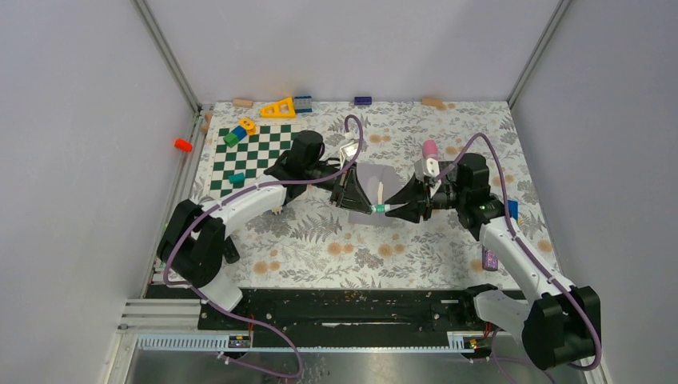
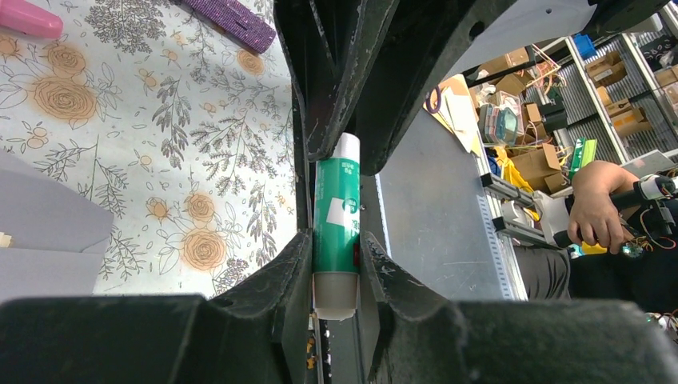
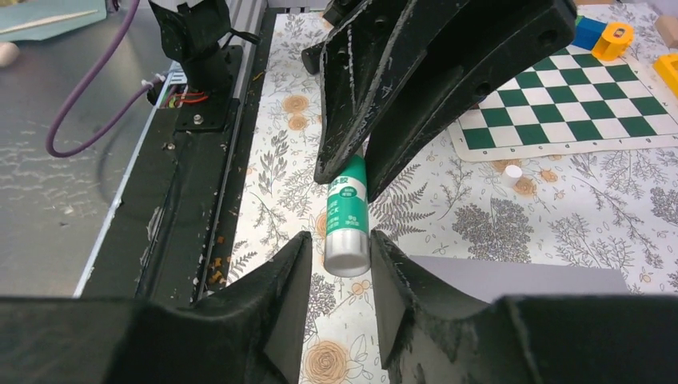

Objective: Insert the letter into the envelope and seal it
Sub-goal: Unscrew the solid glue.

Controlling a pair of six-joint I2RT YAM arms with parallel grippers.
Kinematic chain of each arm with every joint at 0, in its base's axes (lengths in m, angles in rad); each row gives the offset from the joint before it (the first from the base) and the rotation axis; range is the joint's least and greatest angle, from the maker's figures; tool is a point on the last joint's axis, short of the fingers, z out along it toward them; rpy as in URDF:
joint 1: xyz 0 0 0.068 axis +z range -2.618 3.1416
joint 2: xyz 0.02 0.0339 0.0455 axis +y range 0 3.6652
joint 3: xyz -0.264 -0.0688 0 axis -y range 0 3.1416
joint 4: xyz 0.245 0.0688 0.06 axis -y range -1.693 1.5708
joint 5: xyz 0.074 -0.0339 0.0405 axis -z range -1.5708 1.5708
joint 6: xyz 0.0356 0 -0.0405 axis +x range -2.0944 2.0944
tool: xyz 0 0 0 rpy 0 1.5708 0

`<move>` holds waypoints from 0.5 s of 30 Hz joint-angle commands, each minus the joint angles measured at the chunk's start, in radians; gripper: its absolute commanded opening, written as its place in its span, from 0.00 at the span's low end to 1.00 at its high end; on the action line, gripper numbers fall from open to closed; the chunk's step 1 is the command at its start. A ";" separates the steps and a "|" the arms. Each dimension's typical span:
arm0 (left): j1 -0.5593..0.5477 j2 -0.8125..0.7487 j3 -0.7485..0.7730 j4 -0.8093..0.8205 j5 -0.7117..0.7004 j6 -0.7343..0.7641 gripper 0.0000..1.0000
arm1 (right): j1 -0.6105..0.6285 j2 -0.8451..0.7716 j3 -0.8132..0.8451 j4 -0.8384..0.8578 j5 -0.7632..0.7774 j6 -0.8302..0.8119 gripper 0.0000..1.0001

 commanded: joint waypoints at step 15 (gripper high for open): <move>-0.058 -0.155 0.047 -0.236 -0.244 0.363 0.00 | -0.016 0.189 0.108 0.317 -0.033 0.824 0.19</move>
